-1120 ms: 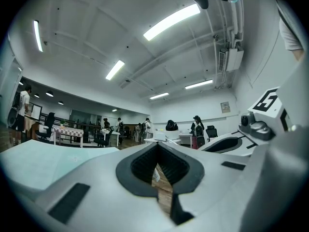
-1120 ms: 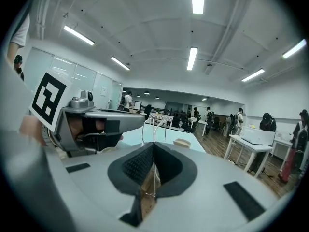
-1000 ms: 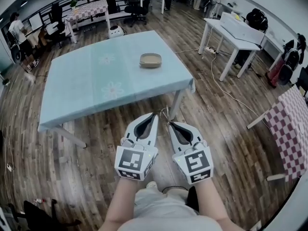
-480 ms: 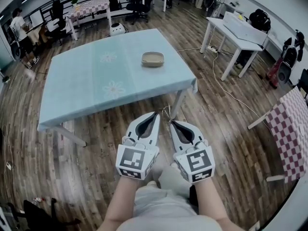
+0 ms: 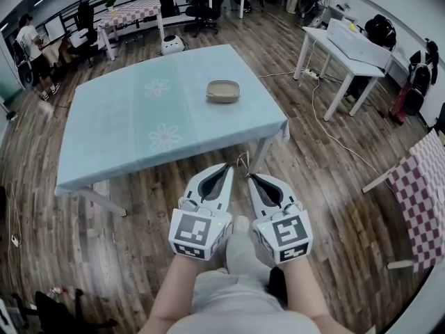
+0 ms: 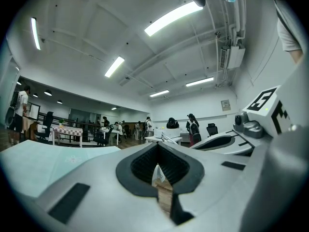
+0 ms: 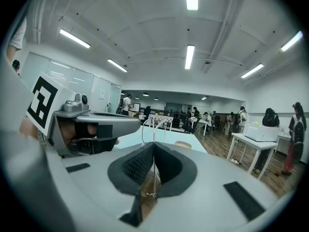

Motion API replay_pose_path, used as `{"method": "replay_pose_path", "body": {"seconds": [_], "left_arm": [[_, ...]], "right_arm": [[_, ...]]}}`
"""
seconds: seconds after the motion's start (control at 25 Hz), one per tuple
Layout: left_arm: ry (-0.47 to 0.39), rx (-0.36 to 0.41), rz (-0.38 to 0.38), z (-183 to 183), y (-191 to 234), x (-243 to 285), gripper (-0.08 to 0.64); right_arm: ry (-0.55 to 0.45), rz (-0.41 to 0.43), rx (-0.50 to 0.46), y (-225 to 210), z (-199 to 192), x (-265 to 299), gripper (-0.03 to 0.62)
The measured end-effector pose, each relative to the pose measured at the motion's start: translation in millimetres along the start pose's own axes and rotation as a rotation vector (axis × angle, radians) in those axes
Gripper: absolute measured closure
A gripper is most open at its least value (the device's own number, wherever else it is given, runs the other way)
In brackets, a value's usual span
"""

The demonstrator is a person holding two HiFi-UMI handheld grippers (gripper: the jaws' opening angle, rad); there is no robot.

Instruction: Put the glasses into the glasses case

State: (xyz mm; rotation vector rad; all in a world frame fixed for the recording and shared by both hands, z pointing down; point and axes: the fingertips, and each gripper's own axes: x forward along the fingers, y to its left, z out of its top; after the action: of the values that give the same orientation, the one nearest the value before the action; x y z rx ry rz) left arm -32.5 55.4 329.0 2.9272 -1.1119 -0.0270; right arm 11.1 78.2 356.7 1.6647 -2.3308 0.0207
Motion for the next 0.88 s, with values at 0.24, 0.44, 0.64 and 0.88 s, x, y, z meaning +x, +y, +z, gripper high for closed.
{"method": "replay_pose_path", "body": {"seconds": [0.24,0.44,0.64,0.88], "left_arm": [[0.019,0.016,0.008,0,16,25,0.552],[0.032,0.019,0.021,-4,31,53,0.552],[0.046,0.027,0.027,-7,44,82,0.552],[0.066,0.043,0.028,-10,60,115,0.552]], "right_arm": [[-0.010,0.009,0.002,-18,6,26,0.578],[-0.008,0.023,0.005,-38,5,51,0.578],[-0.007,0.034,0.013,-60,8,76,0.578],[-0.013,0.061,0.027,-85,10,107,0.578]]}}
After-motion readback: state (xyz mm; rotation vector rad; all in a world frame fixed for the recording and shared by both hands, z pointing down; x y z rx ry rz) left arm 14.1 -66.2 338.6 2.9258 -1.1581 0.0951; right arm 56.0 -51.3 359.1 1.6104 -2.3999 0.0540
